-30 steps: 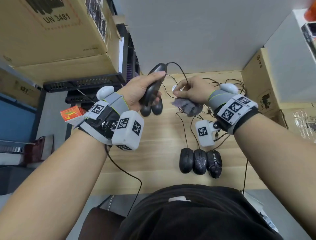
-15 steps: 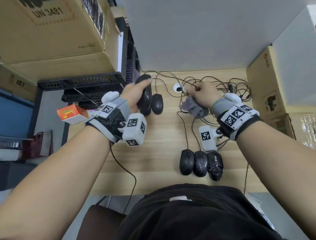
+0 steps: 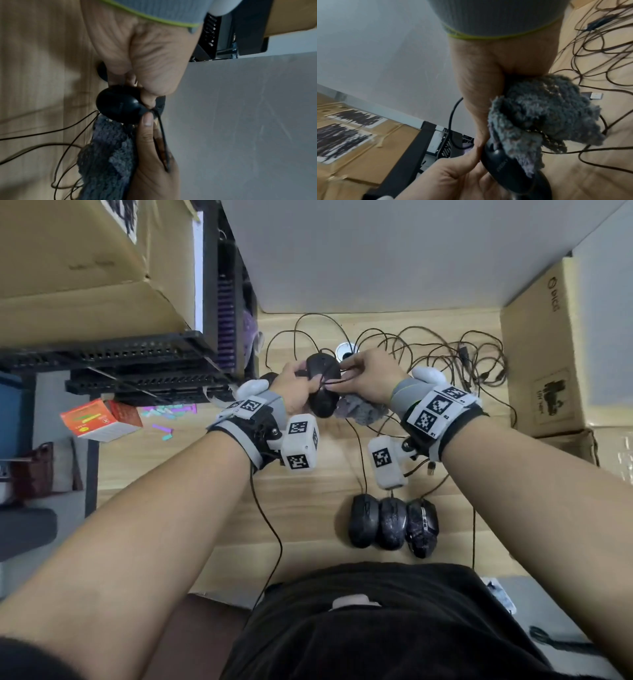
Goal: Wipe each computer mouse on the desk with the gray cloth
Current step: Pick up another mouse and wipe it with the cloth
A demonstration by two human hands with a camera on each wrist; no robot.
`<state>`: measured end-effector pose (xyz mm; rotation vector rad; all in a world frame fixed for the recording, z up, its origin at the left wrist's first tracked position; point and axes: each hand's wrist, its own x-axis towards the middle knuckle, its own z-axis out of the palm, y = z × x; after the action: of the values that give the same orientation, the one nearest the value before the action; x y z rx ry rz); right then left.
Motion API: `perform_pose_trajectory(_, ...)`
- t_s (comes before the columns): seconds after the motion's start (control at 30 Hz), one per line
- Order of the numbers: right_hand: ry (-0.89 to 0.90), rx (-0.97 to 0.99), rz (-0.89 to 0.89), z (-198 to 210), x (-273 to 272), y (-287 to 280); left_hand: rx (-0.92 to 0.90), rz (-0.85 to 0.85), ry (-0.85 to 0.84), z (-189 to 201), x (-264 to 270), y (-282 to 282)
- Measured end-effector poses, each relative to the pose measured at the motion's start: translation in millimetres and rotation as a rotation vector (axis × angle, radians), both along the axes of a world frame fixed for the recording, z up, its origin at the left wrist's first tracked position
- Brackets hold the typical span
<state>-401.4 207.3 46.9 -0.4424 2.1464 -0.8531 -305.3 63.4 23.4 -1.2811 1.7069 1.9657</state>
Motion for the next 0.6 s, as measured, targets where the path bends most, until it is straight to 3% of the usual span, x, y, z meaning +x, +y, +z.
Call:
perform_pose_trajectory(0.3,-0.086,0.178,-0.002,-66.8,-15.5,-11.4,-0.002,-0.186,-0.066,-33.4,-8.1,-2.0)
perform_pose_trajectory(0.47,-0.103,0.327,0.002,-92.2,-19.2,-12.0,-0.283,-0.148,-0.176,-50.7,-3.9,-6.4)
perform_pose_trajectory(0.6,-0.086,0.390,-0.012,-100.3,-18.1,-24.3,-0.310,-0.182,-0.211,-62.3,0.0,-12.8)
